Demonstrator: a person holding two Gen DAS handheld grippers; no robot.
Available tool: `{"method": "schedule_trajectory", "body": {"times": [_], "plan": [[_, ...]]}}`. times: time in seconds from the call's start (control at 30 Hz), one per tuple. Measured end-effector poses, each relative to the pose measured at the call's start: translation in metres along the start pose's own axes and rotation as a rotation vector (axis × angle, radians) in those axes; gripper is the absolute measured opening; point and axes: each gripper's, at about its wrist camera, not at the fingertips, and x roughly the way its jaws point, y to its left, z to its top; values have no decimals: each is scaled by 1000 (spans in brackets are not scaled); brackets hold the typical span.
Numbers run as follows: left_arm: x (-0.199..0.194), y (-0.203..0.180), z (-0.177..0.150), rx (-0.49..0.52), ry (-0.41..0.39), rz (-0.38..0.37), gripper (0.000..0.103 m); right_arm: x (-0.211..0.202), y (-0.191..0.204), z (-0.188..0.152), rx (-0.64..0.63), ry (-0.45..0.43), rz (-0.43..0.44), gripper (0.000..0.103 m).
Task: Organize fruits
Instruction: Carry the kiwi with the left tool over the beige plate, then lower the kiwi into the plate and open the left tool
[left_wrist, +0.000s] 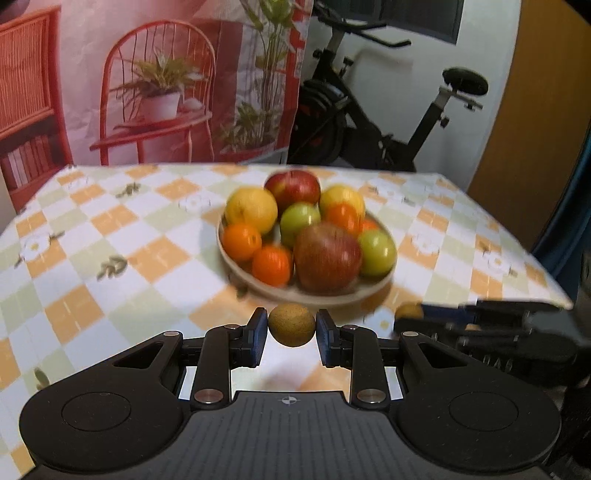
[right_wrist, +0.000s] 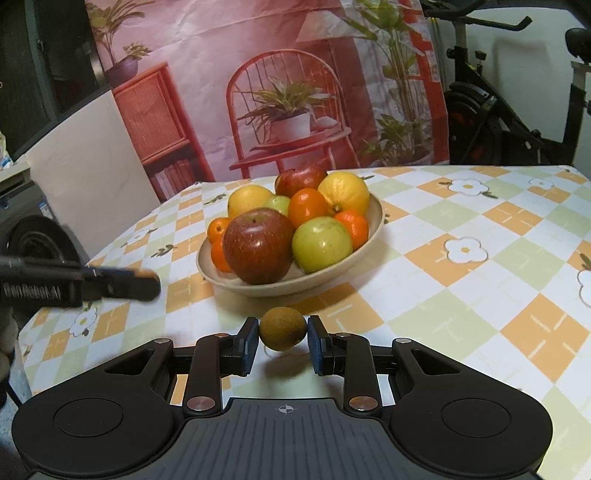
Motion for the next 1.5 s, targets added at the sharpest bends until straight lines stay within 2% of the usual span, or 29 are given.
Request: {"method": "schedule_trajectory", "body": {"times": [0.2, 0.57, 0.73, 0.9, 1.17, 1.5], "plan": [[-6, 2, 35, 10, -59, -3, 30, -8, 5, 26, -27, -47, 11, 26], [-5, 7, 96, 30, -182, 12, 30, -7, 9, 106, -116, -159, 4, 26], [17, 11, 101, 31, -132, 7, 30, 12, 7, 122, -150, -137, 2, 26], [43, 17, 98, 10, -56, 4, 30, 37, 4, 128, -176, -85, 3, 26], [77, 20, 91, 36, 30, -22, 30, 76, -2, 131, -199, -13, 16, 26], [94, 22, 79, 49, 86, -36, 30, 96, -10, 131, -199, 7, 26, 26]]}}
